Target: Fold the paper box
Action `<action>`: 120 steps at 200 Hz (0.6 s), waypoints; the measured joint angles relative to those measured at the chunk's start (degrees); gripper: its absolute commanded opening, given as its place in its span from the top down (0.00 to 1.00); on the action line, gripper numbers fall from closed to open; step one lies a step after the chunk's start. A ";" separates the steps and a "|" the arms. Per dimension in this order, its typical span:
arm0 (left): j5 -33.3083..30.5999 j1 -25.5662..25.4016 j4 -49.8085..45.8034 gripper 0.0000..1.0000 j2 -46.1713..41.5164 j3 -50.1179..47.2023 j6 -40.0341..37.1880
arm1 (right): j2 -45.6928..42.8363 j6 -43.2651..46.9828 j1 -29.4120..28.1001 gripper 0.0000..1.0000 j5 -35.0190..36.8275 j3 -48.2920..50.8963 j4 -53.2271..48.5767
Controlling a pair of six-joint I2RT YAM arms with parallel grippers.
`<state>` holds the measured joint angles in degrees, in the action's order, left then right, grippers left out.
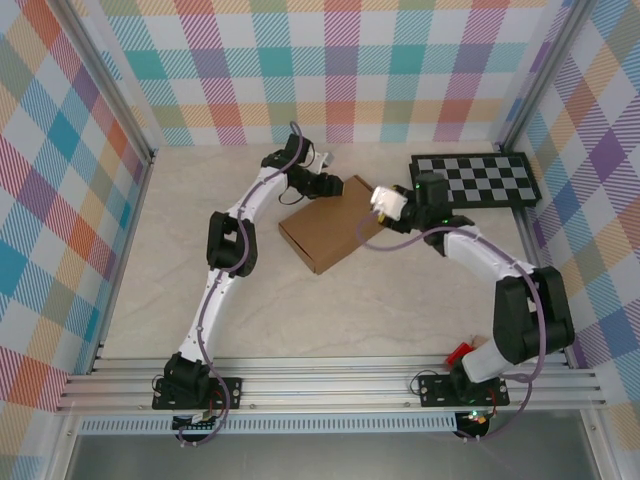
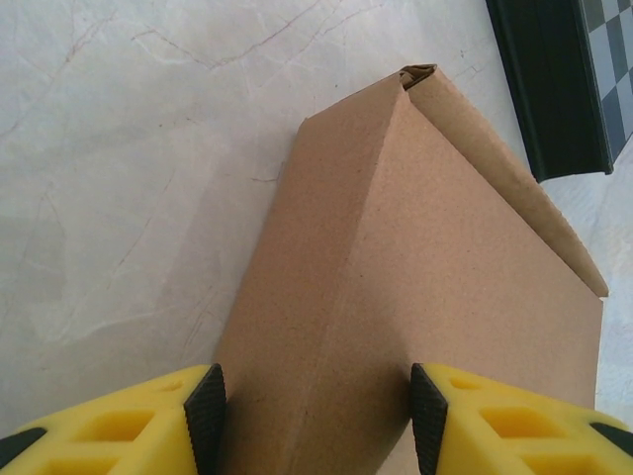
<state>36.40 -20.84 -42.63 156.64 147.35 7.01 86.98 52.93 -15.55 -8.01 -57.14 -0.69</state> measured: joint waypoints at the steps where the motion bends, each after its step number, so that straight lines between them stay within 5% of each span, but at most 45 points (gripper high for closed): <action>1: 0.00 0.00 0.00 0.46 -0.04 -0.07 0.02 | -0.04 -1.40 0.33 0.60 -0.11 -0.20 -0.42; 21: 0.04 0.00 0.46 0.46 -0.83 -1.44 0.37 | -0.26 -17.05 4.20 0.79 -1.16 -1.09 -3.41; 61: 0.02 0.00 0.83 0.47 -1.14 -2.08 0.94 | 4.35 -46.25 6.34 0.94 -2.43 -0.92 -5.81; 120: 0.15 0.04 0.85 0.49 -1.14 -2.10 1.14 | 17.07 -73.46 7.48 1.00 -8.85 -3.85 -5.55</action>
<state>36.56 -20.80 -41.78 155.50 145.25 8.14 104.05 -20.53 -8.08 -16.86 -60.99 -6.24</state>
